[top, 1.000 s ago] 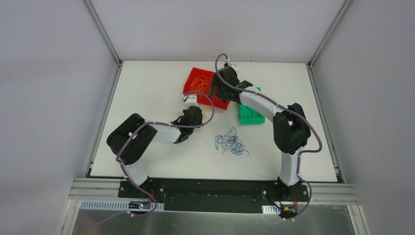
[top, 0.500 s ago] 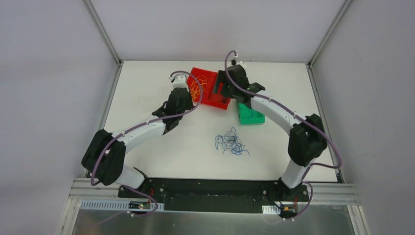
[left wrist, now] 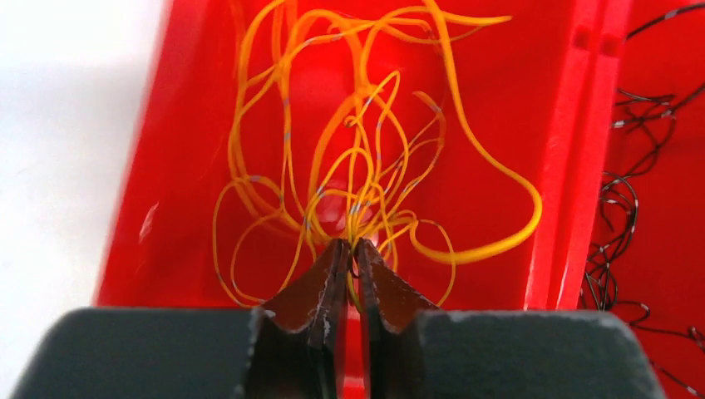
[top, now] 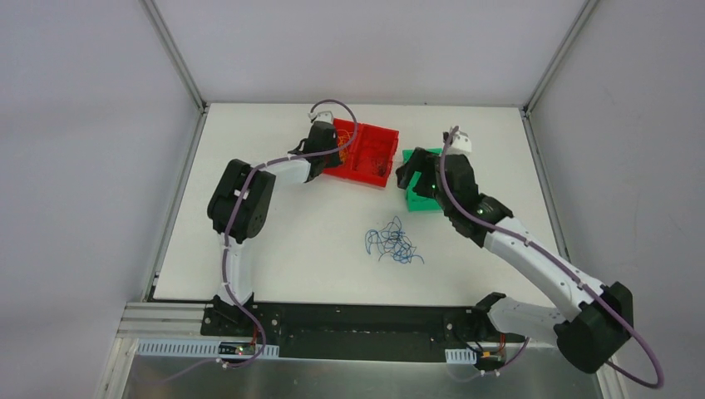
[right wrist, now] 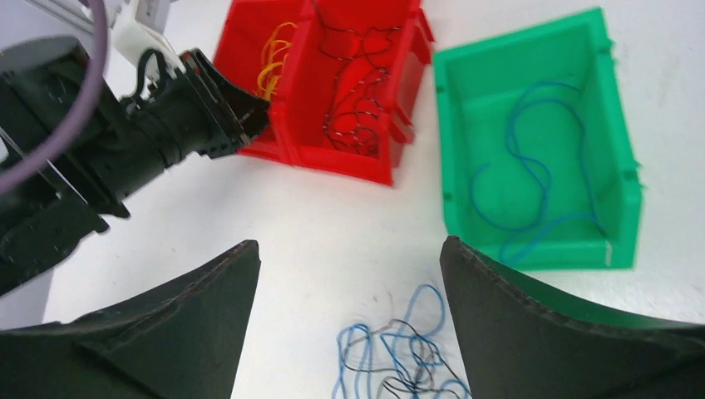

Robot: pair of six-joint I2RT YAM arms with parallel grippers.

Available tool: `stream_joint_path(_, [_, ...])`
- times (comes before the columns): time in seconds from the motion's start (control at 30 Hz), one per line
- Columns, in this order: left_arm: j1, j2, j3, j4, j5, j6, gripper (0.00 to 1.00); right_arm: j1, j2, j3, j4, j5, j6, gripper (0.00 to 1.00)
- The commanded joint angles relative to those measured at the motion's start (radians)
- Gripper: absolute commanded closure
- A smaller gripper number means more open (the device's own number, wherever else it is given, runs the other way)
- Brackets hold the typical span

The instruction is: Untangle the cables

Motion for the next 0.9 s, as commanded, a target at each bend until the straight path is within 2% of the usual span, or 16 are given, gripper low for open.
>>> stream_joint_path(0.0, [0.003, 0.054, 0.094, -0.041, 0.113, -0.037, 0.85, 0.003, -0.133, -0.184, 0.068, 0.068, 0.019, 0.17])
stream_joint_path(0.07, [-0.001, 0.033, 0.070, -0.002, 0.132, -0.046, 0.67, 0.004, -0.178, -0.258, 0.072, 0.077, 0.047, 0.16])
stream_joint_path(0.13, [-0.010, -0.009, 0.045, 0.018, 0.134, -0.039, 0.56, 0.007, -0.207, -0.319, 0.080, 0.067, 0.068, 0.16])
stream_joint_path(0.3, [-0.055, -0.149, -0.010, 0.006, 0.125, 0.004, 0.38, 0.062, -0.207, -0.394, 0.081, 0.054, 0.101, 0.21])
stream_joint_path(0.43, [-0.110, -0.317, -0.104, -0.002, 0.109, 0.030, 0.21, 0.132, -0.116, -0.400, 0.082, 0.102, 0.104, 0.29])
stream_joint_path(0.67, [-0.236, -0.540, -0.341, 0.022, 0.086, 0.039, 0.21, 0.165, 0.017, -0.405, 0.103, 0.125, 0.100, 0.42])
stream_joint_path(0.8, [-0.280, -0.584, -0.484, 0.103, 0.125, 0.007, 0.21, 0.172, 0.041, -0.426, 0.125, 0.121, 0.099, 0.51])
stream_joint_path(0.87, [-0.304, -0.575, -0.535, 0.147, 0.146, -0.003, 0.23, 0.174, 0.047, -0.441, 0.168, 0.109, 0.100, 0.59])
